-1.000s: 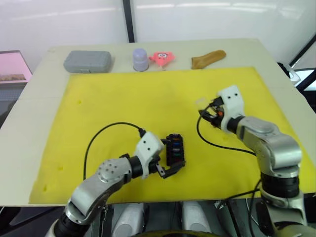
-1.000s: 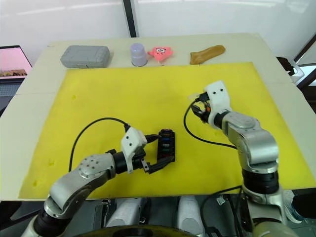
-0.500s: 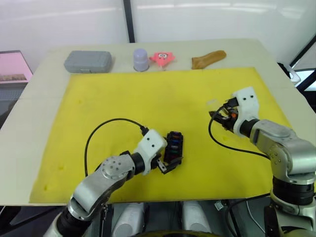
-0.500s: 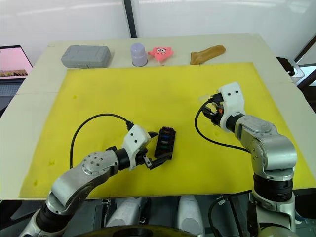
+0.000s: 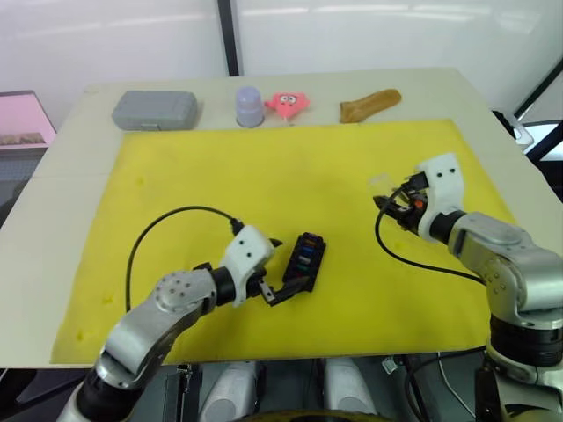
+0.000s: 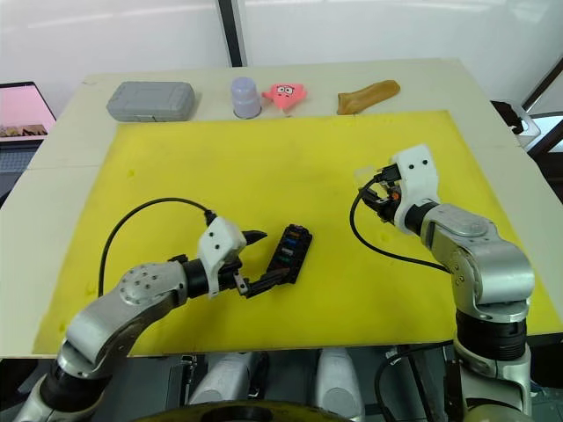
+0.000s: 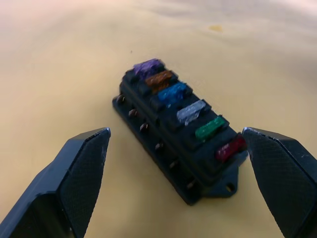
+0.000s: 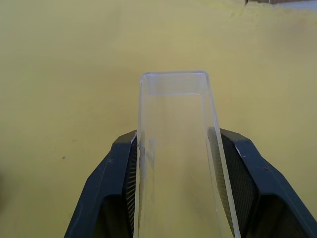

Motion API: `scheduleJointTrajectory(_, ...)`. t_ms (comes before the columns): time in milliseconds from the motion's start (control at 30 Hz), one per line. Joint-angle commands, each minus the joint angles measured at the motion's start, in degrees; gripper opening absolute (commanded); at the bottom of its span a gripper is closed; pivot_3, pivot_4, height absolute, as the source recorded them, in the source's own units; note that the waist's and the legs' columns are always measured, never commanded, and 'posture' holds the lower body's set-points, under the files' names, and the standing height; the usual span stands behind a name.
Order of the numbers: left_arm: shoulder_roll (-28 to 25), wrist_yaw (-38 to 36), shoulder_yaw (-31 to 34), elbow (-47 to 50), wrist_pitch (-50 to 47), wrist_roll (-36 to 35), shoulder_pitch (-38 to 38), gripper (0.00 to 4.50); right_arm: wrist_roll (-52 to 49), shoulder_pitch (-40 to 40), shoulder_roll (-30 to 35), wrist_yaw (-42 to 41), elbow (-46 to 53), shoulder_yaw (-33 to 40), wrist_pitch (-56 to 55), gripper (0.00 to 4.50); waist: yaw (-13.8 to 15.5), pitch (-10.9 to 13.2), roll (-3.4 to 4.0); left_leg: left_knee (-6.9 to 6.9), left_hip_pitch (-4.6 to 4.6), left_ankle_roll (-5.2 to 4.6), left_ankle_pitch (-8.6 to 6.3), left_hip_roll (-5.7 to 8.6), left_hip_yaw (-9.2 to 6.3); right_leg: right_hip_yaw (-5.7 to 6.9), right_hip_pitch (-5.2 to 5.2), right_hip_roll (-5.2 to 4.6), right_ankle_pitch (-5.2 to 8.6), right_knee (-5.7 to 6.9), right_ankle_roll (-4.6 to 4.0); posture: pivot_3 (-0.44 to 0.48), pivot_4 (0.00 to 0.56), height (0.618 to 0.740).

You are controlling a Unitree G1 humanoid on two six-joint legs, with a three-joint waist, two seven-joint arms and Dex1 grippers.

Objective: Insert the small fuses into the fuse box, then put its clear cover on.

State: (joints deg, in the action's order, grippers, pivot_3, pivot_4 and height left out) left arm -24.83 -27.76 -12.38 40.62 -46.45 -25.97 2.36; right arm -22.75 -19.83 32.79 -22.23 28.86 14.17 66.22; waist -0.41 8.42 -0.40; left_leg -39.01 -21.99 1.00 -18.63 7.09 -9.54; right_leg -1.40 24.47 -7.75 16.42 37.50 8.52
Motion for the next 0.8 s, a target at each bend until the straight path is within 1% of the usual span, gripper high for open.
scheduleJointTrajectory(33, 1.1, 3.5, -1.6, 3.4, -0.8, 0.8, -1.5, 4.5, -2.0, 0.3, 1.2, -0.8, 4.0, 2.4, 0.5, 1.72, 0.3, 0.0, 0.0, -0.01, -0.01, 0.0, 0.0, 0.0, 0.0, 0.0, 0.0, 0.0, 0.0, 0.0, 0.0, 0.0, 0.15, 0.74)
scheduleJointTrajectory(100, 1.8, 5.2, -4.6, 2.8, 1.1, 4.0, -1.7, 4.5, -2.0, 0.1, 1.7, -0.4, 4.0, 2.7, 0.8, 1.72, 0.8, 0.0, 0.0, -0.06, 0.0, 0.01, 0.0, 0.0, 0.03, -0.01, -0.02, 0.0, 0.0, 0.0, 0.0, 0.0, 0.15, 0.74)
scheduleJointTrajectory(233, 3.5, 6.4, -7.1, 1.7, 2.2, 5.4, -1.3, 4.5, -2.6, -1.1, 1.8, 0.1, 4.1, 2.8, 2.2, 1.72, 1.2, 0.0, 0.0, -0.08, 0.0, 0.0, 0.0, 0.02, 0.07, -0.03, -0.03, -0.01, 0.0, -0.01, 0.0, 0.0, 0.15, 0.74)
scheduleJointTrajectory(467, 4.0, 5.8, -9.8, 0.1, 3.6, 6.8, -0.9, 4.5, -3.4, -0.3, 2.1, 0.3, 4.9, 2.7, 2.6, 1.72, 1.2, 0.0, 0.0, -0.06, 0.0, 0.0, 0.0, 0.0, 0.07, -0.03, -0.02, 0.0, 0.0, -0.01, 0.0, 0.0, 0.15, 0.74)
scheduleJointTrajectory(600, 4.4, 6.9, -12.4, -6.2, 5.1, 10.9, 0.5, 4.5, -3.4, -0.8, 1.7, 0.7, 3.7, 2.5, 1.4, 1.72, 1.2, 0.0, 0.0, -0.07, 0.0, 0.0, 0.0, 0.01, 0.06, -0.03, -0.02, 0.0, 0.0, 0.0, 0.0, 0.0, 0.15, 0.74)
scheduleJointTrajectory(700, 4.1, 7.0, -11.5, -7.9, 7.1, 12.6, 1.5, 4.5, -3.8, -1.0, 1.3, 1.0, 3.7, 2.4, 1.3, 1.72, 1.2, 0.0, 0.0, -0.07, 0.01, 0.0, 0.0, 0.01, 0.07, -0.02, -0.03, 0.0, 0.0, -0.01, 0.0, 0.0, 0.15, 0.74)
scheduleJointTrajectory(800, 2.6, 4.8, -9.5, -7.6, 8.7, 12.4, 2.4, 4.5, -4.5, -0.3, 1.1, 0.9, 4.6, 2.3, 1.4, 1.72, 1.2, 0.0, 0.0, -0.07, 0.01, 0.02, 0.01, 0.0, 0.06, -0.02, -0.03, 0.0, 0.0, 0.0, 0.0, 0.0, 0.15, 0.74)
